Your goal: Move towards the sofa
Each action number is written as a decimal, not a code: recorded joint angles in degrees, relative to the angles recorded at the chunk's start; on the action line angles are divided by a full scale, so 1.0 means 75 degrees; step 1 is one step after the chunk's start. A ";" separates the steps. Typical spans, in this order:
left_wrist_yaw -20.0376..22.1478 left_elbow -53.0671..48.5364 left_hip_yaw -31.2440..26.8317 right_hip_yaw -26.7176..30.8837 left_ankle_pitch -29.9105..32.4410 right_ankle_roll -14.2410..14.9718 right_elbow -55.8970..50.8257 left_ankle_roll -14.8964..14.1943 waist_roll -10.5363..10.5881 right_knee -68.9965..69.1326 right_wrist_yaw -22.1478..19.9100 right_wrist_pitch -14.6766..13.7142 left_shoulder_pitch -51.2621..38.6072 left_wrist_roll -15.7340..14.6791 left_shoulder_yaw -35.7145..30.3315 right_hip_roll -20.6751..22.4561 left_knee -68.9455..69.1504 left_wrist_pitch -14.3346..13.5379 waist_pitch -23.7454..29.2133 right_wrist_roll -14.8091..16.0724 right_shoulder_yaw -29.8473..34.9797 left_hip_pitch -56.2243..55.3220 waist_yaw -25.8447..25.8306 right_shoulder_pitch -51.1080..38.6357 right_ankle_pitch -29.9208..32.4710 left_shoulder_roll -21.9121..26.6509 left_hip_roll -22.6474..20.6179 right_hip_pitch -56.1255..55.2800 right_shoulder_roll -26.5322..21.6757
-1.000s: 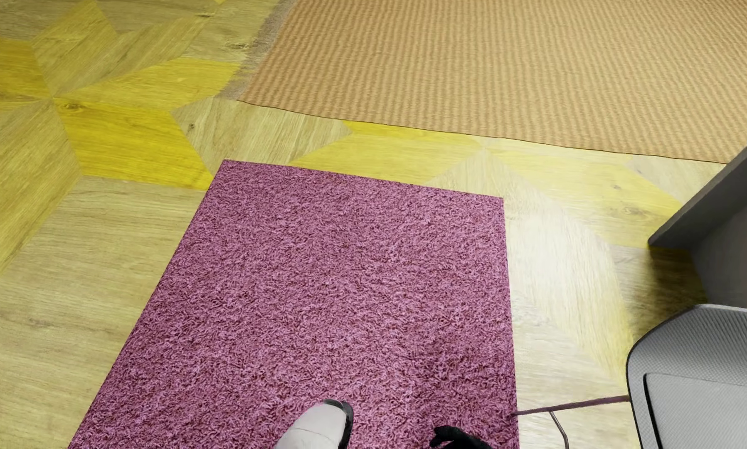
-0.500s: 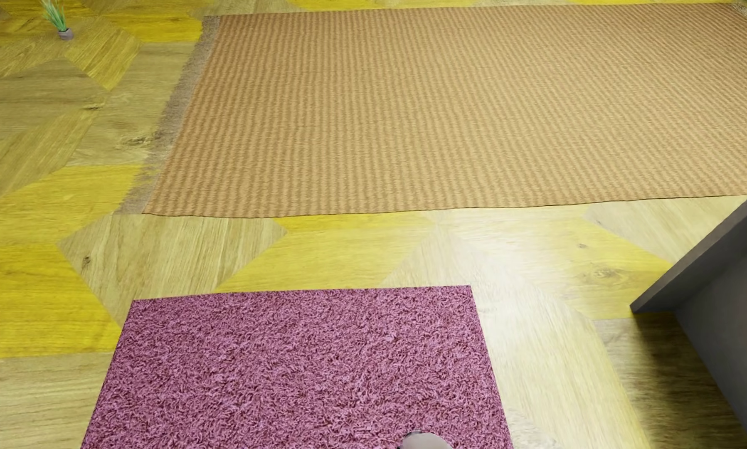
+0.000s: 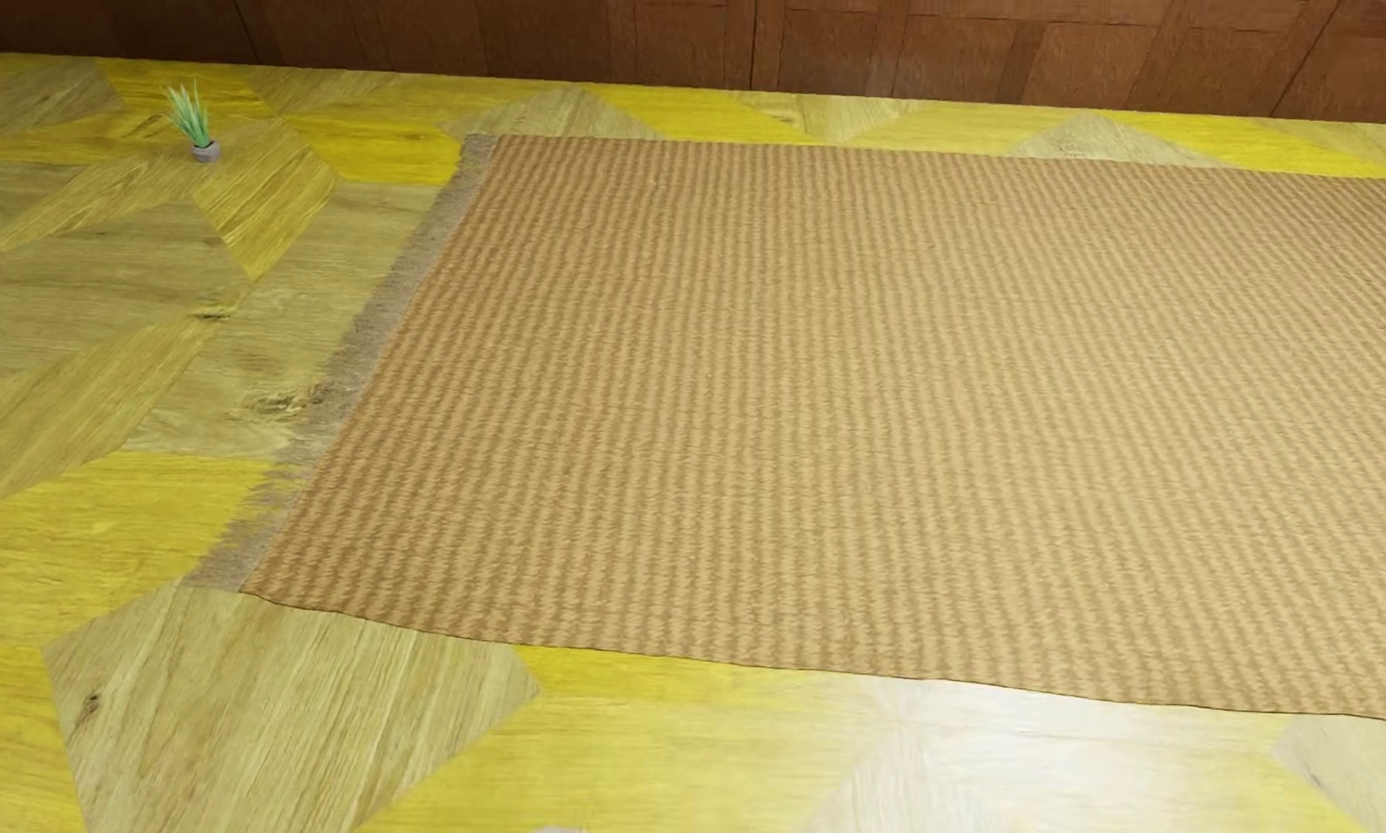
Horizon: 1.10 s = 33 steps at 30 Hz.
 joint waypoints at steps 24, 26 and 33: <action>0.0000 -0.0443 0.0000 0.0000 0.0772 0.0000 0.1246 0.0000 0.0545 0.1326 0.0000 0.0000 -0.0324 0.0000 0.1145 0.0840 0.3355 0.0000 0.0065 0.0000 -0.0320 0.2117 -0.1776 0.1786 0.3550 0.0031 0.0086 -0.3491 0.0150; 0.0000 -0.0153 0.0000 0.0000 0.0369 0.0000 0.0796 0.0000 0.0125 0.1060 0.0000 0.0000 -0.0210 0.0000 0.0769 0.0745 0.1922 0.0000 0.0128 0.0000 -0.0433 0.0942 -0.0959 0.1471 0.2644 0.0075 -0.0037 -0.2496 0.0089; 0.0000 0.0006 0.0000 0.0000 0.2953 0.0000 -0.0653 0.0000 -0.0616 0.1900 0.0000 0.0000 0.0830 0.0000 0.0827 0.0440 -0.1761 0.0000 -0.0133 0.0000 -0.1713 0.0177 0.0374 0.0701 0.0243 0.0236 0.0212 -0.0552 -0.0265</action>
